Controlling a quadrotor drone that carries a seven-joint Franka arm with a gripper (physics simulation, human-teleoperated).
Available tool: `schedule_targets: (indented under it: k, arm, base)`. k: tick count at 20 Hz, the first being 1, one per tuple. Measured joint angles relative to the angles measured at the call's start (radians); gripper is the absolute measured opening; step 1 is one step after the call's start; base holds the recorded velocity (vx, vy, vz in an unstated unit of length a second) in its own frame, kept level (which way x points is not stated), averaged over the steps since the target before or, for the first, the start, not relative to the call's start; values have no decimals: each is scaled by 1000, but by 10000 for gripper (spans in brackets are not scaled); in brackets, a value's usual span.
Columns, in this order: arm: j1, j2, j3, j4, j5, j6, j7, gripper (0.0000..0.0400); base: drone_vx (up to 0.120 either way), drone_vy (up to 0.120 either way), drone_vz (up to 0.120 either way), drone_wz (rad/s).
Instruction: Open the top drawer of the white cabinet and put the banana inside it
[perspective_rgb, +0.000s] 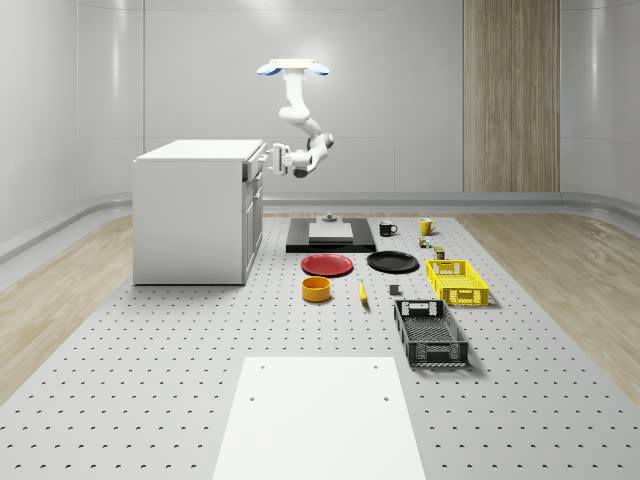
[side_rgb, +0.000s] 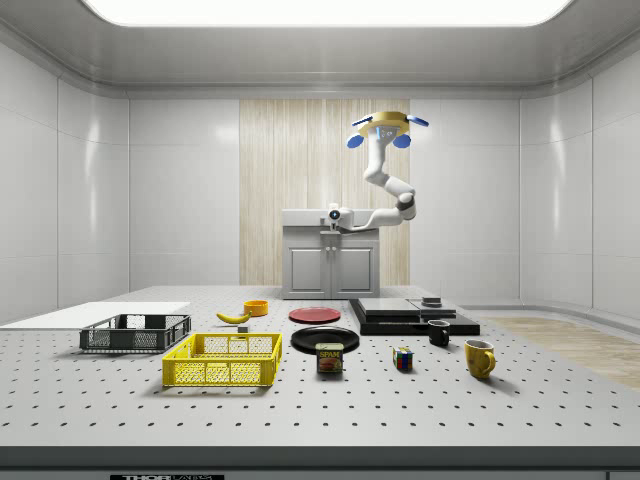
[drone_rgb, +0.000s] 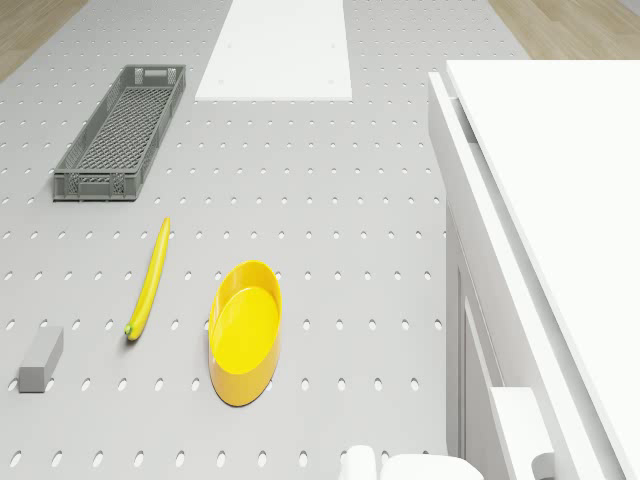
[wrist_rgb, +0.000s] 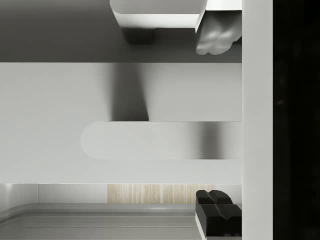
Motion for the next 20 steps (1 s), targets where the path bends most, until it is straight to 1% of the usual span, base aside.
schedule_targets:
  k: [6, 7, 8, 9, 10, 11, 13, 14, 17, 19, 20]
  arm:
    - [11, 17, 29, -2, 36, 25, -13, 400]
    - [11, 19, 32, -2, 40, 26, -15, 377]
    - [11, 20, 35, -2, 43, 27, -16, 317]
    - [11, 22, 37, -2, 46, 28, -17, 270]
    - [11, 23, 39, -1, 48, 28, -18, 233]
    - [10, 25, 40, -1, 49, 28, -19, 212]
    - [3, 40, 40, -7, 67, 21, -83, 177]
    - [-1, 40, 44, -6, 68, 19, -75, 168]
    - [-11, 36, 42, -2, 48, 8, -35, 174]
    - [-12, 7, 39, 12, -9, 1, 75, 265]
    - [-10, 2, 29, 12, -22, -1, 68, 254]
  base:
    - [0, 0, 0, 0]
    - [0, 0, 0, 0]
    - [0, 0, 0, 0]
    - [0, 0, 0, 0]
    - [0, 0, 0, 0]
    - [0, 0, 0, 0]
    - [0, 0, 0, 0]
    - [0, 0, 0, 0]
    - [0, 0, 0, 0]
    - [0, 0, 0, 0]
    - [0, 0, 0, 0]
